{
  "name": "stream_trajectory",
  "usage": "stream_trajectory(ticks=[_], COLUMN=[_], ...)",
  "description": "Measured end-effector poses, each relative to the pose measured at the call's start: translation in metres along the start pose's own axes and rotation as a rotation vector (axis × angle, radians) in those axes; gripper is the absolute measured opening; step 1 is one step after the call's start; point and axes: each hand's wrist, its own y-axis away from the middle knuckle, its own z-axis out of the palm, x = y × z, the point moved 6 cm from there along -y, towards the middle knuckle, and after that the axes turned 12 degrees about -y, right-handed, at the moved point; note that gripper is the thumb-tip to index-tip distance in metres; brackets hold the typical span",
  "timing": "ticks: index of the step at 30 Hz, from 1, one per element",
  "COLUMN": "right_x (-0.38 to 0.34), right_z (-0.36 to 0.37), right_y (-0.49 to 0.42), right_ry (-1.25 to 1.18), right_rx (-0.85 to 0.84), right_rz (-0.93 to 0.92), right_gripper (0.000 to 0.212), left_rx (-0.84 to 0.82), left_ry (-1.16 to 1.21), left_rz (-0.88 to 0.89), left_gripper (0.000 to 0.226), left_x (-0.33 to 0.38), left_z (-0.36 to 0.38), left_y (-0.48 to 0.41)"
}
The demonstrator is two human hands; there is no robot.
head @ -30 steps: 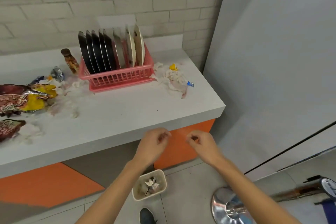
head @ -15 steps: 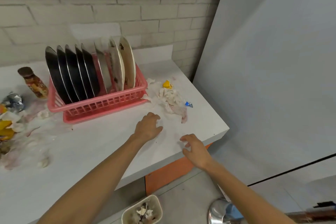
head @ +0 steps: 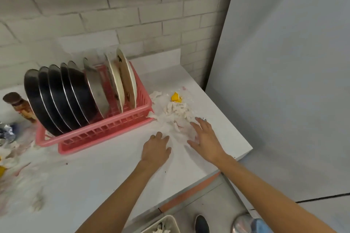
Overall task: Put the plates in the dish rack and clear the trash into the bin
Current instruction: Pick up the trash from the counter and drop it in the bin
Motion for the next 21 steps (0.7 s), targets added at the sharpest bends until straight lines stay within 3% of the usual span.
stream_trajectory(ticks=[2, 5, 9, 11, 16, 19, 21], right_x=[0.009, 0.016, 0.01, 0.004, -0.006, -0.012, -0.014], right_z=[0.012, 0.009, -0.02, -0.039, -0.076, -0.09, -0.094], right_y=[-0.012, -0.021, -0.025, -0.028, -0.033, -0.034, -0.036], right_ry=[0.024, -0.094, -0.298, -0.409, -0.751, -0.985, -1.117], right_rx=[-0.064, -0.034, 0.038, 0.054, 0.023, -0.059, -0.094], right_rz=[-0.028, -0.154, -0.311, -0.325, -0.202, -0.105, -0.06], right_gripper=[0.054, 0.021, 0.011, 0.009, 0.012, 0.013, 0.012], left_rx=[0.039, 0.095, 0.1, 0.134, 0.458, 0.526, 0.518], left_ry=[0.025, 0.088, 0.225, 0.489, 1.191, 1.539, 1.635], left_rz=[-0.034, -0.093, -0.179, -0.297, -0.571, -0.532, -0.452], left_gripper=[0.048, 0.048, 0.046, 0.043, 0.026, 0.03, 0.052], left_x=[-0.001, -0.003, -0.008, -0.014, -0.017, -0.003, 0.01], left_z=[-0.001, -0.005, -0.016, -0.022, -0.044, -0.065, -0.079], left_y=[0.0, 0.0, -0.002, 0.0, 0.012, 0.008, 0.002])
